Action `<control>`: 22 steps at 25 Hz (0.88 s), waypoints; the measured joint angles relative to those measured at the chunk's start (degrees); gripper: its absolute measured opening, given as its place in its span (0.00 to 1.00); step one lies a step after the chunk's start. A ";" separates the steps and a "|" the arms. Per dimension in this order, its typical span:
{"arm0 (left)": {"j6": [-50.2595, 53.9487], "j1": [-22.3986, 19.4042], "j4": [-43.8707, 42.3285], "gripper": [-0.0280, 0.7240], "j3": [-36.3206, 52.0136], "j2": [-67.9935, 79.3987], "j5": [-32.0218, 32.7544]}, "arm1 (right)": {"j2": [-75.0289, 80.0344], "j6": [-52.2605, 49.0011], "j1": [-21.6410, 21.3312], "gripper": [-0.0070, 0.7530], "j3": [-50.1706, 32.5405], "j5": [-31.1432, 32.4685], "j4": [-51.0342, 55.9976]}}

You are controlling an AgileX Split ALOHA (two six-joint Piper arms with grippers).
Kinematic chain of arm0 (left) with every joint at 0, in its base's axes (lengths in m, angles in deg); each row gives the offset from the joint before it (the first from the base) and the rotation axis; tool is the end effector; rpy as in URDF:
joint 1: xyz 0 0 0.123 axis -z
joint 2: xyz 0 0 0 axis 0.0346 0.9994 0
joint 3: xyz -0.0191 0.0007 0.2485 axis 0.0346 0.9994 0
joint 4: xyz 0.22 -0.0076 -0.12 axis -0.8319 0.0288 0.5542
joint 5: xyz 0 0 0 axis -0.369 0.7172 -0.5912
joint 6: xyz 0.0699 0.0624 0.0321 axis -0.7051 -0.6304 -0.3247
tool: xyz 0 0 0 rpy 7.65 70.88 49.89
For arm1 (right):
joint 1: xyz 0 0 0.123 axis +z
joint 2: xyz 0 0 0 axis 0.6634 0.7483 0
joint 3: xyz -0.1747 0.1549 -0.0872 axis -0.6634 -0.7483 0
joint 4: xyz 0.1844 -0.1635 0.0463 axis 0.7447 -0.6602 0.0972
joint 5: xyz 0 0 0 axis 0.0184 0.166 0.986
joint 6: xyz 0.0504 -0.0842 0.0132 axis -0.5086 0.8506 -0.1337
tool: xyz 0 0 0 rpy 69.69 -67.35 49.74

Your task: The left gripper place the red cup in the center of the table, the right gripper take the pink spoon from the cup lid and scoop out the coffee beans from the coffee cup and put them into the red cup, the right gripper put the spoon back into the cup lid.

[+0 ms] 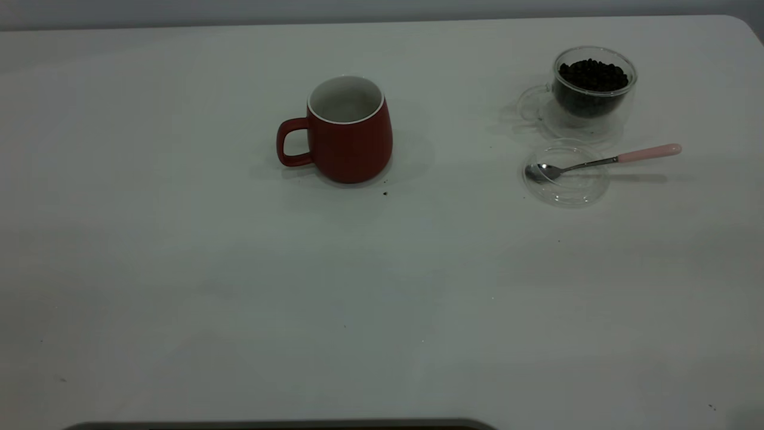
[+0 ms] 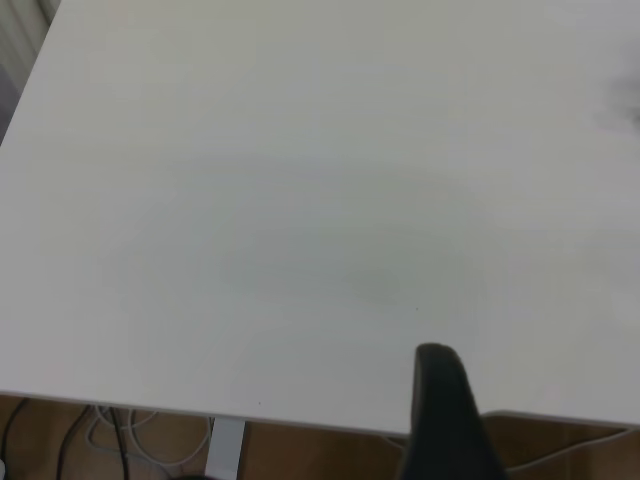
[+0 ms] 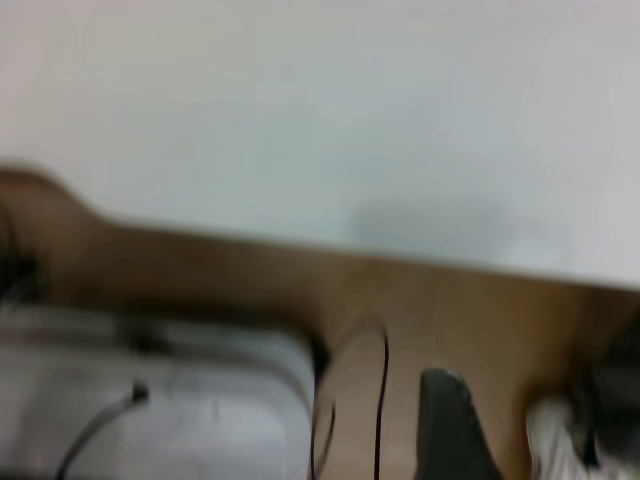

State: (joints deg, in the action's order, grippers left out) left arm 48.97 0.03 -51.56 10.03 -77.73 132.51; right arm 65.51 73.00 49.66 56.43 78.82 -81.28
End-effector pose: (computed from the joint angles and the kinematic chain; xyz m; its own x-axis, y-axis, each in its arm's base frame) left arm 0.0323 0.0088 0.2641 -0.5113 -0.0689 -0.8566 -0.0954 0.9952 -0.0231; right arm 0.1154 0.0177 0.2166 -0.8997 -0.0956 -0.4260 -0.1177 0.9927 0.0258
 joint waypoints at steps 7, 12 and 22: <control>0.00 0.00 0.00 0.75 0.00 0.00 0.00 | -16.55 -2.61 -0.18 0.63 -0.25 2.19 -0.88; 0.00 0.00 0.00 0.75 0.00 0.00 0.00 | -24.11 -2.68 -3.92 0.61 -0.53 2.77 -0.88; 0.00 0.00 0.00 0.75 0.00 0.00 0.00 | -34.21 -2.68 -5.38 0.60 -0.60 3.34 -0.88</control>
State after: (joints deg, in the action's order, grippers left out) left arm 48.97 0.03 -51.56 10.03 -77.73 132.51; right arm 31.30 70.32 44.27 55.83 82.16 -82.16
